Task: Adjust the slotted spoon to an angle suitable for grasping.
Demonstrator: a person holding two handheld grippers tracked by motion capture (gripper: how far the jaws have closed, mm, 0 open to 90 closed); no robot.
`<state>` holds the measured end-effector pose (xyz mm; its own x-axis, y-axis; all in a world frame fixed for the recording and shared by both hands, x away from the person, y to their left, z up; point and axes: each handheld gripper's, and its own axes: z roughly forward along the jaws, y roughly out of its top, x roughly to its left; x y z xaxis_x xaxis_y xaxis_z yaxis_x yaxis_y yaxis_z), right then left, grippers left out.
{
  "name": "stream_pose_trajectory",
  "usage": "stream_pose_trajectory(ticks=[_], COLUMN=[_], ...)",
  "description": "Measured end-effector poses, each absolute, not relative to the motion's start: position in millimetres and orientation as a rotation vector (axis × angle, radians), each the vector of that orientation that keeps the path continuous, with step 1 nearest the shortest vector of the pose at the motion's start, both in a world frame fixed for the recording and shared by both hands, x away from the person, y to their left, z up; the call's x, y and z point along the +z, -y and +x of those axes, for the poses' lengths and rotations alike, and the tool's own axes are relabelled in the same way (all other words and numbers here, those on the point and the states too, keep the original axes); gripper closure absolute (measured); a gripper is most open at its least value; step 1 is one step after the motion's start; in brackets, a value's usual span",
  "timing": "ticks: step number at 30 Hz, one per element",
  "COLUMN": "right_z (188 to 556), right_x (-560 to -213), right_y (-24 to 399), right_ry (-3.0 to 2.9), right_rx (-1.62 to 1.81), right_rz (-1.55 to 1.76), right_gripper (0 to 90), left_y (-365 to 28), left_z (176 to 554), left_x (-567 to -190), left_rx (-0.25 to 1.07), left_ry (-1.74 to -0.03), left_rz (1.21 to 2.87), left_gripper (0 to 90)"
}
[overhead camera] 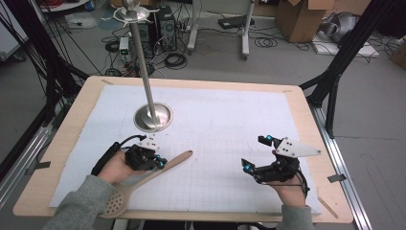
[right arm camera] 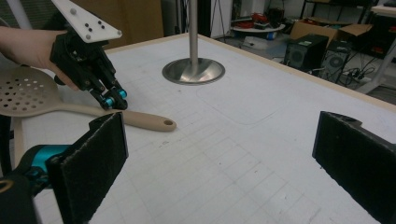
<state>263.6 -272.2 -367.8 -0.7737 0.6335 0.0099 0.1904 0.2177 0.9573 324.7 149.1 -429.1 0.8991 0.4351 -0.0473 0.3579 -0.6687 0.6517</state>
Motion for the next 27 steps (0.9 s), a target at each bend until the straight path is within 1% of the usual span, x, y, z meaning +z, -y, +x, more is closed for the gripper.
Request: stream_pose_trajectory(ticks=[5,11,15,18,22,27], right_z=[264.3,263.8,263.6,263.7,264.3,264.0], right_x=[-368.0,-368.5,-368.2,-368.0,-368.3,-368.4], right_y=[272.0,271.5,271.3,271.8,271.3,269.2], right_ry=[-2.115,-2.124,-2.122,-2.120,-2.120,-2.130], right_rx=[1.570,1.569,1.568,1.571,1.569,1.567], right_rz=[0.756,0.768,0.764,0.762,0.758,0.758], right_gripper=[2.3,2.3,2.3,2.3,2.3,2.3], left_y=[-149.9,-160.1,-164.4,-169.4,-173.7,-179.9], left_z=[324.1,319.1,313.2,300.2,285.0,265.9], left_x=[-427.7,-413.1,-404.6,-392.6,-383.5,-382.1], left_rx=[0.162,0.212,0.223,0.219,0.215,0.200], left_ry=[-0.559,-0.620,-0.633,-0.595,-0.628,-0.607], left_rz=[2.372,2.293,2.282,2.276,2.300,2.314], left_gripper=[88.5,89.6,89.6,89.6,89.6,89.6])
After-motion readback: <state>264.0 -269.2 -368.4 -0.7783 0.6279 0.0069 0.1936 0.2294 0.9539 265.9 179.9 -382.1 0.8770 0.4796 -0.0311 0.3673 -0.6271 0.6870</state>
